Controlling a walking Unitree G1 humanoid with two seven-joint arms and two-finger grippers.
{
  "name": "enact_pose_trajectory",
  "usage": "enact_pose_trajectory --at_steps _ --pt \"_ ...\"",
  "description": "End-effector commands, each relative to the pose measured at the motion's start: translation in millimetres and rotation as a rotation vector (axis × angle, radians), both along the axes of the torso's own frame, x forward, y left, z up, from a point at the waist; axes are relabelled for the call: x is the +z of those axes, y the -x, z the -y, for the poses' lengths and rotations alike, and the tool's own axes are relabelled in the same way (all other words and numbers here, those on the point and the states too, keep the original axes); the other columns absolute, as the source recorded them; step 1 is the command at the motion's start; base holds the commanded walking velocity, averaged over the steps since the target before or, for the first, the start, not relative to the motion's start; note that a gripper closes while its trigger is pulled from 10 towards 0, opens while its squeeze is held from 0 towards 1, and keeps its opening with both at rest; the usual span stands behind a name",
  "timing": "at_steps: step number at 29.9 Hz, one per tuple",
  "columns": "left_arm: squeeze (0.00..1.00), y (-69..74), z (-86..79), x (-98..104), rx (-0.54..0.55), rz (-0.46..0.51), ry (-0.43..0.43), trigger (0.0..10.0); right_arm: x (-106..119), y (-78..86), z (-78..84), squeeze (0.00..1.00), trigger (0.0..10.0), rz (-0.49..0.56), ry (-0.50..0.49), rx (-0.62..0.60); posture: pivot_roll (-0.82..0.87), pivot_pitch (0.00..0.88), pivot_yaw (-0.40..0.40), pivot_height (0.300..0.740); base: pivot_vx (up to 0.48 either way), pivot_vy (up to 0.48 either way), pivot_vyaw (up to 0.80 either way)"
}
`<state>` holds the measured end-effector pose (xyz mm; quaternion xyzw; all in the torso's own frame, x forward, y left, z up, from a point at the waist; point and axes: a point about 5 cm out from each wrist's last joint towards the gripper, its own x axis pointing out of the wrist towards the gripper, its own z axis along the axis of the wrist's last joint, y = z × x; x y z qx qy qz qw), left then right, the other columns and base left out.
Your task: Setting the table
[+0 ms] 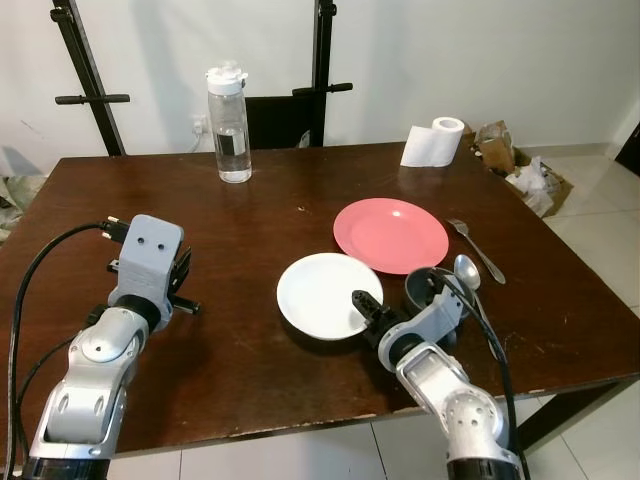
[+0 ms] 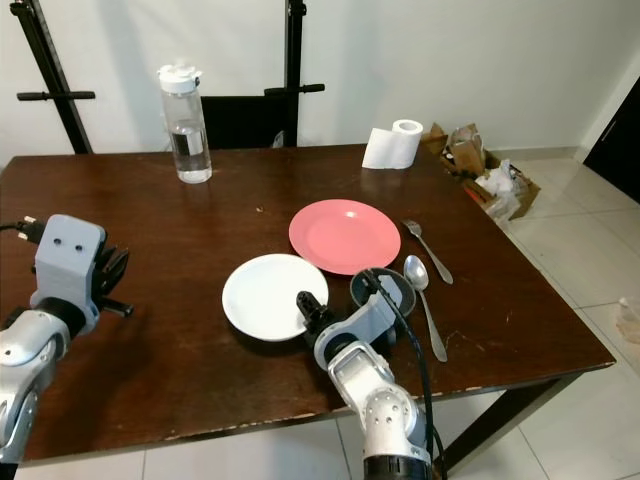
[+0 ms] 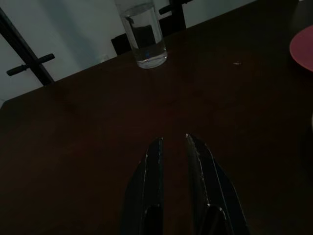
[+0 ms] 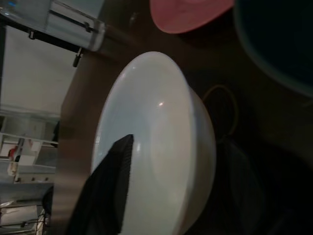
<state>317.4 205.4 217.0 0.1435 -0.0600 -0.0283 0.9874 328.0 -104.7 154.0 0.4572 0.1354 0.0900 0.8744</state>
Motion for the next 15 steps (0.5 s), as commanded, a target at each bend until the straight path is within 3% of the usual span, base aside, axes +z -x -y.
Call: enact_pose_trajectory --at_steps 1,2,3,12,15 --pt "0.00 -1.1 2.3 -2.3 -0.005 -0.013 0.003 10.0 -4.2 7.0 -7.3 0.54 10.0 -0.027 -0.037 0.012 0.10 0.119 0.055 0.740 0.000 0.000 0.00" --pt "0.00 -1.1 2.3 -2.3 -0.005 -0.013 0.003 10.0 -4.2 7.0 -7.3 0.54 10.0 -0.027 -0.037 0.012 0.10 0.119 0.055 0.740 0.000 0.000 0.00" --pt "0.00 -1.3 2.4 -2.3 -0.006 -0.013 0.004 10.0 -5.2 8.3 -5.8 0.00 10.0 -0.031 -0.029 0.010 0.10 0.118 0.055 0.740 0.000 0.000 0.00" --pt "0.00 -1.6 3.2 -2.6 -0.008 -0.008 0.008 10.0 -26.8 34.5 13.5 0.00 10.0 -0.100 0.060 -0.004 0.10 0.113 0.052 0.740 0.000 0.000 0.00" --pt "0.00 -1.4 2.7 -3.2 -0.008 -0.009 0.007 10.0 -20.1 44.0 13.4 0.00 10.0 -0.047 0.039 0.026 0.09 0.111 0.055 0.740 0.000 0.000 0.00"
